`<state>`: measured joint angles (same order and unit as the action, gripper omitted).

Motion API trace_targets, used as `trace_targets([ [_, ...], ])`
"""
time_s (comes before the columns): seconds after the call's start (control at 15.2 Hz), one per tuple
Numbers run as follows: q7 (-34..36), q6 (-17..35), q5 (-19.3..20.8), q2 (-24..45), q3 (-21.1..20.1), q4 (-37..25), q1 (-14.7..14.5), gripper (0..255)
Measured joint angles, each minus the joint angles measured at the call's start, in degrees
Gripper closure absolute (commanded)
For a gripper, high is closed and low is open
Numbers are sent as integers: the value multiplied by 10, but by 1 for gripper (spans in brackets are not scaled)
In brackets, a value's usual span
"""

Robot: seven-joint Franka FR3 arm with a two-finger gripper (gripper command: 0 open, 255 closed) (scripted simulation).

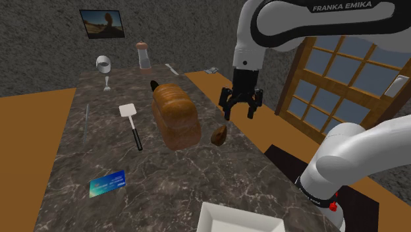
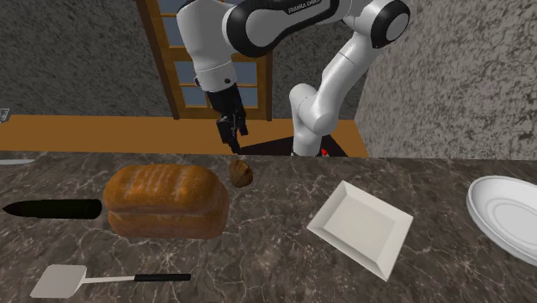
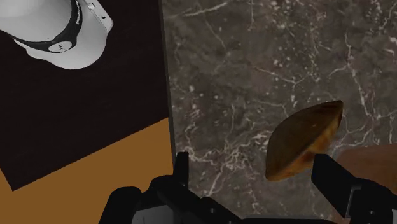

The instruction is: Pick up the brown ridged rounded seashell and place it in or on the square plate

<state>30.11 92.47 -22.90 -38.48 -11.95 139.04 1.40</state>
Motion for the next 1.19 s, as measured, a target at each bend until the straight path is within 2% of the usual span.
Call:
trace_targets([
  [0.33, 108, 54, -66, 48, -46, -15, 4, 0],
  [0.79, 118, 108, -92, 54, -72, 25, -5, 0],
  [1.19, 118, 114, -93, 56, -74, 29, -6, 0],
])
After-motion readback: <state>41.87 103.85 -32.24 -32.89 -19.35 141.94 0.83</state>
